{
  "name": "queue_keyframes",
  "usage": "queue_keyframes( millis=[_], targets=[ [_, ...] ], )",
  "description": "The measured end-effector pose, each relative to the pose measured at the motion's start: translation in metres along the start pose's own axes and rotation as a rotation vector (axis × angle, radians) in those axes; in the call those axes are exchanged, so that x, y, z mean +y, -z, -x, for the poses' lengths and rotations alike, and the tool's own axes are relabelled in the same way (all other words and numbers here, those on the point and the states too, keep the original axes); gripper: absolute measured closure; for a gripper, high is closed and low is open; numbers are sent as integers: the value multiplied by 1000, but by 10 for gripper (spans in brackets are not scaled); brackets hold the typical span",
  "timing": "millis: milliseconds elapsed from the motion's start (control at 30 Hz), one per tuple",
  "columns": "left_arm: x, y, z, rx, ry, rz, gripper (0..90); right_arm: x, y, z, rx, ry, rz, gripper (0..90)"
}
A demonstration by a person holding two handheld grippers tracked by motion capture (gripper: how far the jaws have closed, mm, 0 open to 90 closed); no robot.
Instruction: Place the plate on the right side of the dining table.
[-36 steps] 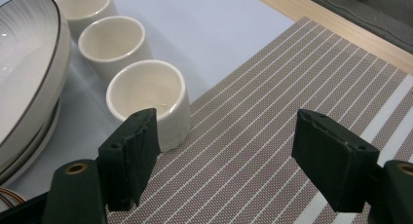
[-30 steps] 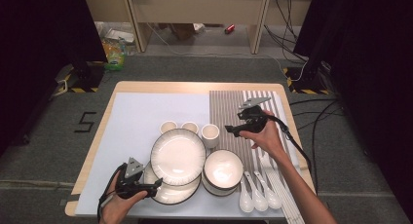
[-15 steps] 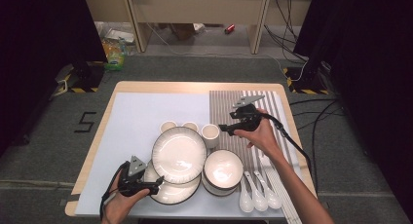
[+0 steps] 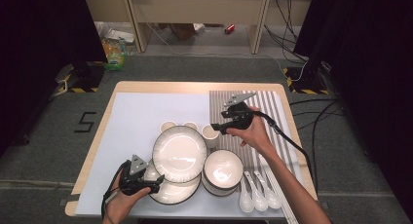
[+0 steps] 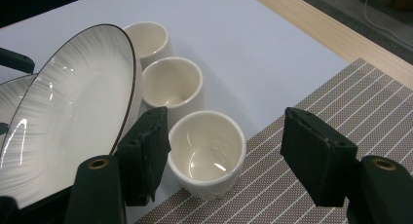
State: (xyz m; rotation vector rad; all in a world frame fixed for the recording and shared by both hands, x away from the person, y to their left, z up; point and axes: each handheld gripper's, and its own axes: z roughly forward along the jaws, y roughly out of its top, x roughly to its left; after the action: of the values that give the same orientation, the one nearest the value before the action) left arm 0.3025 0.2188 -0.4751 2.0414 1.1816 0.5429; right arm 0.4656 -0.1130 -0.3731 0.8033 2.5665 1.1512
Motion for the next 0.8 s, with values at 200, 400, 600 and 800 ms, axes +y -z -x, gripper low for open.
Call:
queue_keyframes(
  millis=[200,400,600,800],
  targets=[
    [0,0,0,-3,1,-6,110,4,-6,-2,17,-1,-5,352],
    [0,0,-1,-7,7,-6,108,9,-12,-1,49,-20,4,373],
    [0,0,-1,-13,7,-10,102,10,-17,0,100,-33,7,391],
    [-1,0,-1,-13,8,-10,101,14,-23,-5,116,-9,-3,395]
  ],
)
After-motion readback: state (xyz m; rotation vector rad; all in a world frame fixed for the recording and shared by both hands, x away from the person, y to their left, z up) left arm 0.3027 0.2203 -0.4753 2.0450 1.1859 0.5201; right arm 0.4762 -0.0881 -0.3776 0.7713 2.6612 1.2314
